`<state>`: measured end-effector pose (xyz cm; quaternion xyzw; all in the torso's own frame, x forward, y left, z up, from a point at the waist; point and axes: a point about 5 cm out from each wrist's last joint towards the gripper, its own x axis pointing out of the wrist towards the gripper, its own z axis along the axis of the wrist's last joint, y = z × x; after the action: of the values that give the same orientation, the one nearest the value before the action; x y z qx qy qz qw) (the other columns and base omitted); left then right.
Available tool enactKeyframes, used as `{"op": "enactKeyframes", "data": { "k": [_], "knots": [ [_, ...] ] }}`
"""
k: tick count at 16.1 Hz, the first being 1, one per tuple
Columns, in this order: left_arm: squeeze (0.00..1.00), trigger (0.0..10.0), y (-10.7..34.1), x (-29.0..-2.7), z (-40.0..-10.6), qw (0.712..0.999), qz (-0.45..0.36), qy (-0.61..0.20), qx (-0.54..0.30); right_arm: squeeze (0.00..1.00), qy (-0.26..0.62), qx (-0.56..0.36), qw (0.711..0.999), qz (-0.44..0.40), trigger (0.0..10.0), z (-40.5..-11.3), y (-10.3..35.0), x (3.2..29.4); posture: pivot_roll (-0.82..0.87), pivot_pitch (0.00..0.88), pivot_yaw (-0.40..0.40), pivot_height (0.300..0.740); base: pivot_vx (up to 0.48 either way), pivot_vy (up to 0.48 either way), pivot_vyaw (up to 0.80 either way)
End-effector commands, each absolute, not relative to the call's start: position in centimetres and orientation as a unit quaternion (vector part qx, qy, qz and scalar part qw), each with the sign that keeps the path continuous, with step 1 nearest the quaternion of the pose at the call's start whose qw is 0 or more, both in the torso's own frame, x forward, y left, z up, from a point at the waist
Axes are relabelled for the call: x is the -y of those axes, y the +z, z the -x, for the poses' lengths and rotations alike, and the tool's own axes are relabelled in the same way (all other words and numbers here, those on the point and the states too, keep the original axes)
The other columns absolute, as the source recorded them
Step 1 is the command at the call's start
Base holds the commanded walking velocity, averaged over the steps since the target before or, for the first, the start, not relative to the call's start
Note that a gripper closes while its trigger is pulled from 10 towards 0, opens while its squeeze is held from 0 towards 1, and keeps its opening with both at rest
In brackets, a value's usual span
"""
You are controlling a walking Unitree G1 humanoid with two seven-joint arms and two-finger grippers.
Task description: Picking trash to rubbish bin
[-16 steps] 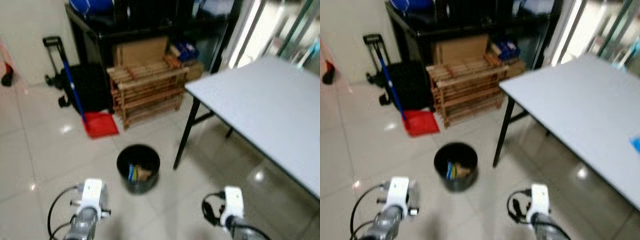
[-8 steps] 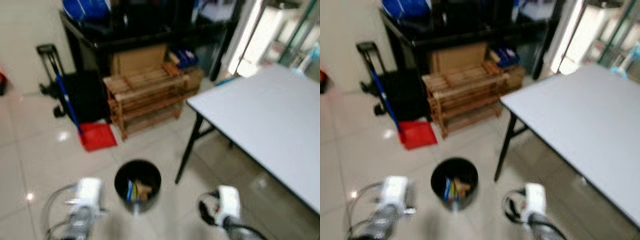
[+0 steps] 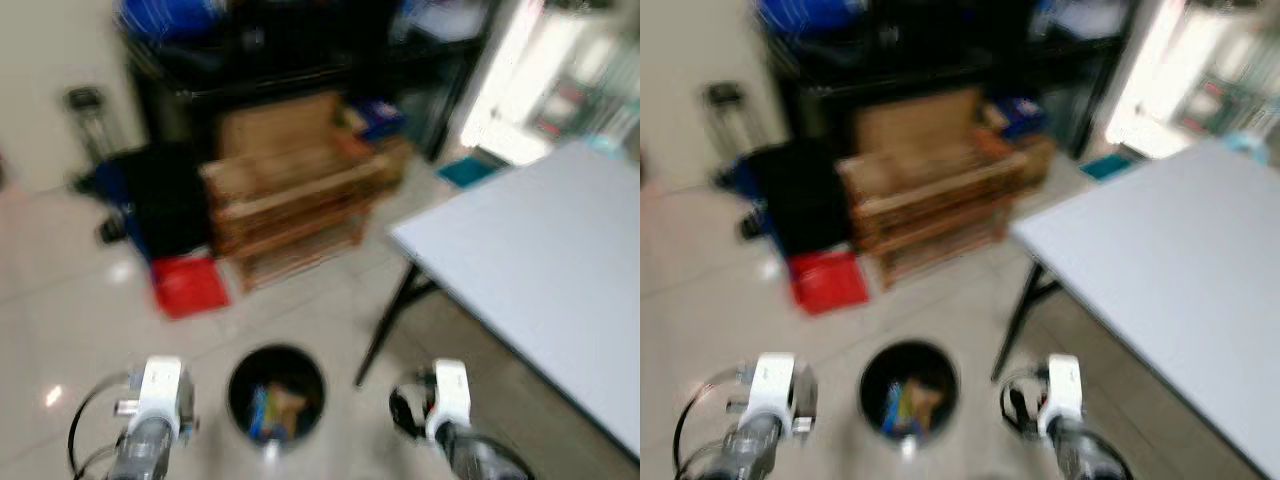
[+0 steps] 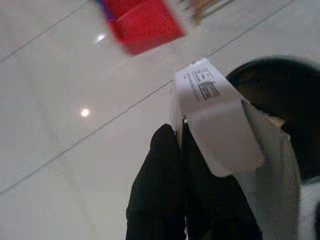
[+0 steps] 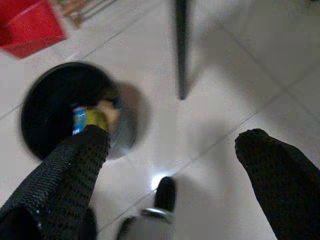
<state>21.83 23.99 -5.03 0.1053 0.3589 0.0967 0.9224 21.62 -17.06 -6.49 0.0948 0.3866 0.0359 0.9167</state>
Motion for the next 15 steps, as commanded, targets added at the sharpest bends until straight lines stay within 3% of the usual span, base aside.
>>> {"op": "enactKeyframes", "data": {
  "k": [1, 4, 10, 15],
  "knots": [
    [0.00, 10.0, -5.06, -23.05, -22.19, 0.925, -0.099, 0.090, -0.355, 0.00, 0.025, -0.389, 0.916, -0.097, 10.0, -21.37, -6.57, 17.82, 0.01, 0.062, -0.077, 0.740, 0.446, 0.000, 0.00],
    [0.00, 10.0, -5.03, -23.12, -22.20, 0.925, -0.099, 0.089, -0.355, 0.00, 0.028, -0.392, 0.915, -0.092, 10.0, -21.12, -6.73, 17.66, 0.00, 0.064, -0.074, 0.740, 0.445, 0.000, 0.00],
    [0.00, 10.0, -5.07, -22.80, -22.28, 0.926, -0.098, 0.082, -0.355, 0.00, 0.032, -0.395, 0.913, -0.094, 10.0, -20.99, -6.81, 17.52, 0.00, 0.068, -0.075, 0.740, 0.405, 0.000, 0.58],
    [0.00, 10.0, -5.07, -22.45, -22.35, 0.929, -0.095, 0.078, -0.350, 0.00, 0.026, -0.395, 0.913, -0.102, 10.0, -21.07, -6.78, 17.61, 0.01, 0.068, -0.076, 0.740, 0.000, 0.000, 0.00]
  ]
}}
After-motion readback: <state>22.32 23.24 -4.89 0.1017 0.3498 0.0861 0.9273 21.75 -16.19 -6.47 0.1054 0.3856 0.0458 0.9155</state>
